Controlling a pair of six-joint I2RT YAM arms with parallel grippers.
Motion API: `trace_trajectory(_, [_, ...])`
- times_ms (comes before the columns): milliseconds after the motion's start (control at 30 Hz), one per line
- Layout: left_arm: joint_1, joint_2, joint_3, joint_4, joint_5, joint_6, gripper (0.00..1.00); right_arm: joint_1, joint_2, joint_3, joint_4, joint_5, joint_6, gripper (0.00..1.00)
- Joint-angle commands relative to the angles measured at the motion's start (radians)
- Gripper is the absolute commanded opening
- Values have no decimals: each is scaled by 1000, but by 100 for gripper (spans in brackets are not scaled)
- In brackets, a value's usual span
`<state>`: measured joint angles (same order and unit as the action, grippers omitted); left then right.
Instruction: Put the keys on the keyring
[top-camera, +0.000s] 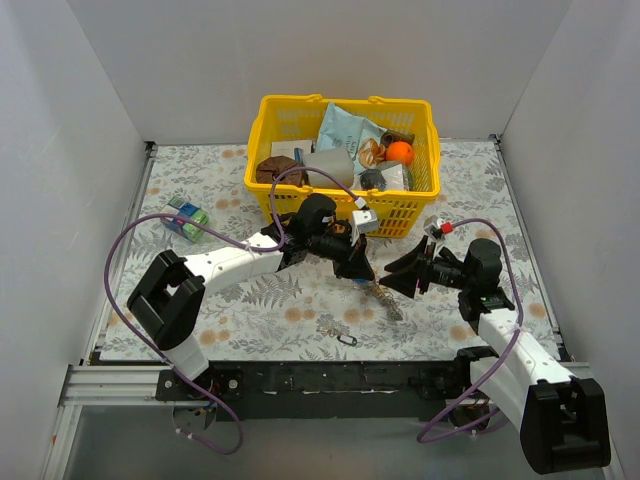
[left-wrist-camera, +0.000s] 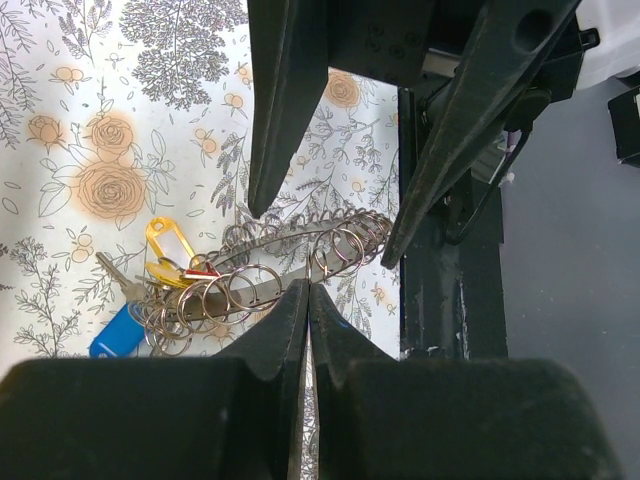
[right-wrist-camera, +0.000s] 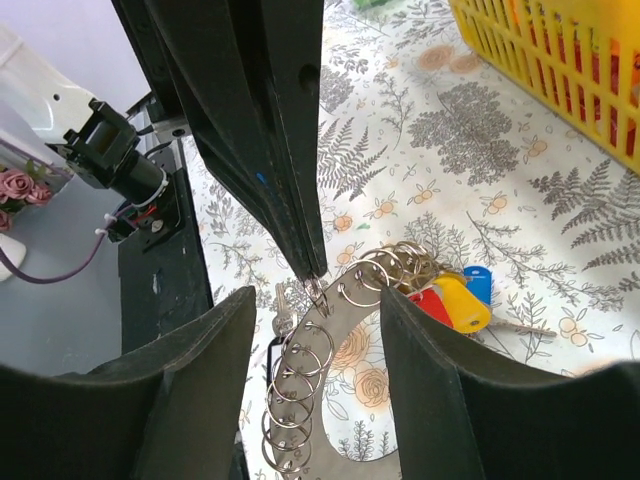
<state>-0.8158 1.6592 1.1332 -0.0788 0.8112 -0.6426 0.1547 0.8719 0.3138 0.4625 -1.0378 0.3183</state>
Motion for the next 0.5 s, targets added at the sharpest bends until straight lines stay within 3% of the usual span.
trace_trajectory(0, [-5,-52,42,10,36,14,0,11,19,-24,73,-33,24,59])
trace_trajectory(267, [-5,-50,46,17,55,8,0,14,38,-39,84,-13,21,55])
trace_trajectory(467, [-8,-53,46,20,71,4,0,14,70,-50,148,-16,59,44])
